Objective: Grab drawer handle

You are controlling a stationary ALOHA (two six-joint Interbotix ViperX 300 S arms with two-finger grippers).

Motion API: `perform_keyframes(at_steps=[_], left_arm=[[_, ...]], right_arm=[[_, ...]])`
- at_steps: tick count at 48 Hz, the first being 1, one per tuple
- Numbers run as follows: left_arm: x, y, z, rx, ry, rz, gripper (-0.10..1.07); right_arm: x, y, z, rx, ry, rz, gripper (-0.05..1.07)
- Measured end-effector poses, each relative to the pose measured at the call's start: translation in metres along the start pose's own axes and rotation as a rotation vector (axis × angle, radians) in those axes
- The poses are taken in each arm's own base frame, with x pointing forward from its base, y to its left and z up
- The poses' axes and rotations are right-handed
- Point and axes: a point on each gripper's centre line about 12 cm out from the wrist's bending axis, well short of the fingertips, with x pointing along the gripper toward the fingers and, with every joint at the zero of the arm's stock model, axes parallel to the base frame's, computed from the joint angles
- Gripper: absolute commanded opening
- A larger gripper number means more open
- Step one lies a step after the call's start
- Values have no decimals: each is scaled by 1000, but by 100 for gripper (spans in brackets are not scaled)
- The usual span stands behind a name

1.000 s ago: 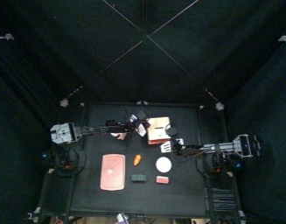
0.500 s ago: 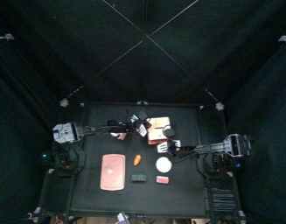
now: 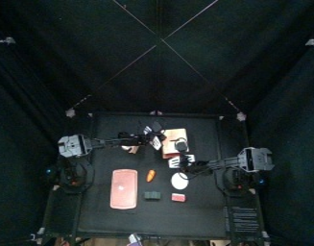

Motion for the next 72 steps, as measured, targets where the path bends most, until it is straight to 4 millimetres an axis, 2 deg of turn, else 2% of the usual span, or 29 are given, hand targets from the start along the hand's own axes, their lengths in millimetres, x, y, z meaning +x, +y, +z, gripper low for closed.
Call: perform_keyframes(at_steps=[8,12,18,30,38,58,72], left_arm=[[0,0,0,0,0,0,63],[1,1,0,-1,1,2,63],[0,0,-1,0,2,0,63],[0,0,-1,-1,2,0,63],[0,1,0,5,0,1,63],[1,1,-2,2,4,2,63],[1,1,-2,2,4,2,63]], right_arm=[[3,-1,-1,-1,3,-10,100],[5,-2,-1,-1,4,-16,96],[8,-1,-1,-1,5,-22,84],[11,-2,2,9,4,-33,54],[11,-2,1,15,9,-32,46],[10,0,2,17,7,-28,48],[9,4,5,37,5,-20,63]])
